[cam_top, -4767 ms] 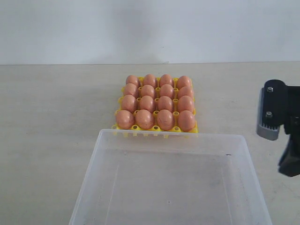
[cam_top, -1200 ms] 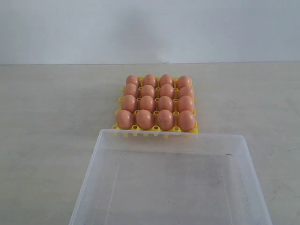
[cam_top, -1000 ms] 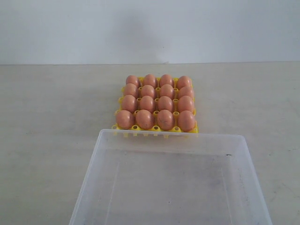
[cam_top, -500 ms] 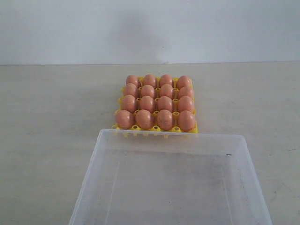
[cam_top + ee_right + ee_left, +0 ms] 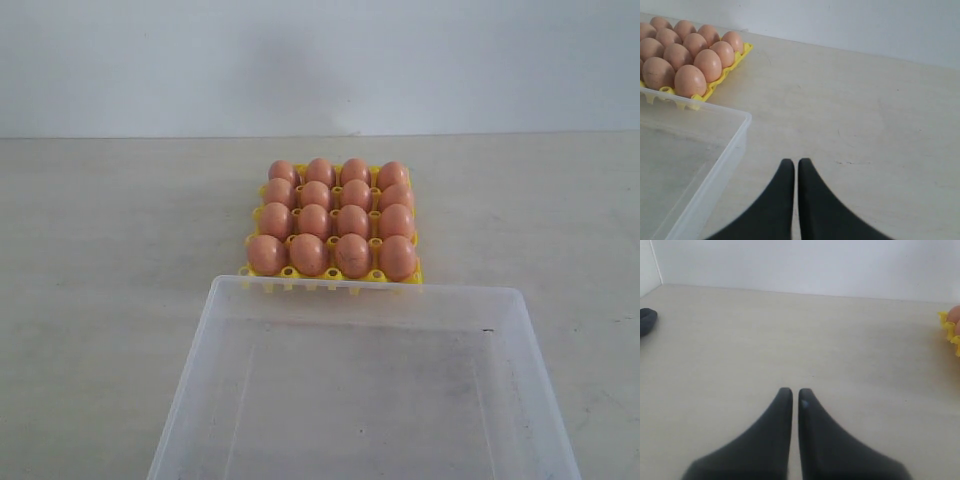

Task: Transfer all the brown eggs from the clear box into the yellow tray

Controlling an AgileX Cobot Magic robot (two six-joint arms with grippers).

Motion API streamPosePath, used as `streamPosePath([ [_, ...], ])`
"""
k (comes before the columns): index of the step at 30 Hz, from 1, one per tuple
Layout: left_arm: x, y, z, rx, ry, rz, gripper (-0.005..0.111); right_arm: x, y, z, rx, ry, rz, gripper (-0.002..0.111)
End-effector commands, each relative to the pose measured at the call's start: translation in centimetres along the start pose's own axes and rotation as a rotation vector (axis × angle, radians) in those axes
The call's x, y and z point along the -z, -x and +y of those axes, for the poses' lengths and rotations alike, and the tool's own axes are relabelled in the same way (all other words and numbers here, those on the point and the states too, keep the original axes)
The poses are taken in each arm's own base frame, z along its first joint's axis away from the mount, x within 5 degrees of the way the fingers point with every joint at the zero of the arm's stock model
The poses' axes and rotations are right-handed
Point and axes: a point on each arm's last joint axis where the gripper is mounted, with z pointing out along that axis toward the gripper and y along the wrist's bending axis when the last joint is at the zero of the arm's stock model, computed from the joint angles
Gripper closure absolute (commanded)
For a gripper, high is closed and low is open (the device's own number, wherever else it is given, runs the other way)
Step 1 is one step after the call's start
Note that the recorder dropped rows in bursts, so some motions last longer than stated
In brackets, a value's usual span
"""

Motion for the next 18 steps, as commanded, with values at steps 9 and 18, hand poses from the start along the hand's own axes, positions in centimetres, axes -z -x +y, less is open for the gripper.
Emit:
streamPosePath([
  [9,0.00,-0.14,-0.33,-0.007,-0.057,0.004,0.103,0.03,0.07,-0.01,0.008,-0.001,-0.009,0.109],
  [18,0.00,-0.14,-0.33,-0.007,-0.057,0.004,0.103,0.03,0.07,-0.01,0.008,-0.001,-0.009,0.109],
])
